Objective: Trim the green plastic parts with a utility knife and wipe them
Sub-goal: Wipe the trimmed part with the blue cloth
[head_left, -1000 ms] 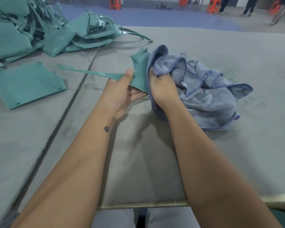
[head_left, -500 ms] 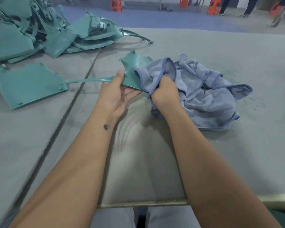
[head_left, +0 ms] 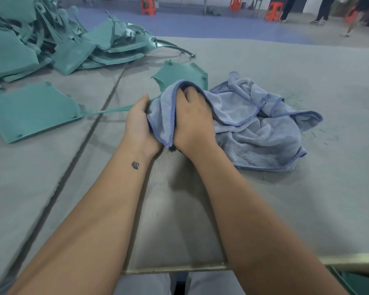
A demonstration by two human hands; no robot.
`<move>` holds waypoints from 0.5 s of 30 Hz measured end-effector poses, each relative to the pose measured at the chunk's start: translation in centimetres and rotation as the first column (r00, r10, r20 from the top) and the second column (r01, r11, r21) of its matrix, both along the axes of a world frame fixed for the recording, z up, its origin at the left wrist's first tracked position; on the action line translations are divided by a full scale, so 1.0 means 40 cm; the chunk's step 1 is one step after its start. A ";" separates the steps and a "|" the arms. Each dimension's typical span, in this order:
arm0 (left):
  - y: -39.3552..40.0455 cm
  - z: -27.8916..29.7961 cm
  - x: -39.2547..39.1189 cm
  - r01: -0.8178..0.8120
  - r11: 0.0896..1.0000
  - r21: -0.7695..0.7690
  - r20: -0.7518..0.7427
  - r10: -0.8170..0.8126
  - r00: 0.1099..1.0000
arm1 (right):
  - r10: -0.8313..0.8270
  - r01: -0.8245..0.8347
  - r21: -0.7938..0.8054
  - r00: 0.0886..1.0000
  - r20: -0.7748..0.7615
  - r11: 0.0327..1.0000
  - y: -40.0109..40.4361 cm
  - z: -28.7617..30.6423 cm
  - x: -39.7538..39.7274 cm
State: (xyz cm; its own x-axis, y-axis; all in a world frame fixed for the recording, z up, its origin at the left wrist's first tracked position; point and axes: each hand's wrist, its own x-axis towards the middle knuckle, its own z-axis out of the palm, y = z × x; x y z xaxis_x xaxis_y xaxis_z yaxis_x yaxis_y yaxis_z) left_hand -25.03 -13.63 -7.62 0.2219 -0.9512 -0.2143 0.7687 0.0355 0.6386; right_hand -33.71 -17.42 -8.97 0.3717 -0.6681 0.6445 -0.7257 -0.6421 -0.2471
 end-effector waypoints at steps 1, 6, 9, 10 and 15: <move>-0.006 -0.004 0.005 0.004 1.000 -0.012 -0.065 -0.005 0.998 | -0.030 0.029 -0.026 0.999 -0.026 0.999 -0.004 0.000 0.002; -0.018 0.000 0.038 0.084 0.996 -0.044 0.005 -0.084 0.996 | -0.131 0.131 -0.005 0.990 -0.053 0.991 -0.048 0.007 -0.028; -0.006 0.002 0.055 0.014 0.997 0.070 0.177 -0.027 0.984 | -0.156 0.153 0.043 0.986 0.064 0.987 -0.061 0.012 -0.058; -0.003 0.000 0.065 -0.063 0.995 0.078 0.138 0.052 0.989 | -0.172 0.168 0.048 0.980 0.100 0.985 -0.062 0.013 -0.065; -0.004 0.003 0.104 -0.358 0.928 0.098 -0.128 0.369 0.921 | -0.177 0.174 0.031 0.974 0.141 0.984 -0.063 0.010 -0.081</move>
State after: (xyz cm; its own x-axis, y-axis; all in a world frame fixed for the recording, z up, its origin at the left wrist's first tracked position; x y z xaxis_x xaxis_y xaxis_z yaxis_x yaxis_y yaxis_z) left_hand -20.86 -13.78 -7.49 0.5120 -0.7919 -0.3329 0.7941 0.2885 0.5350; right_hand -36.94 -19.95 -8.56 0.1530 -0.7272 0.6692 -0.7831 -0.5023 -0.3668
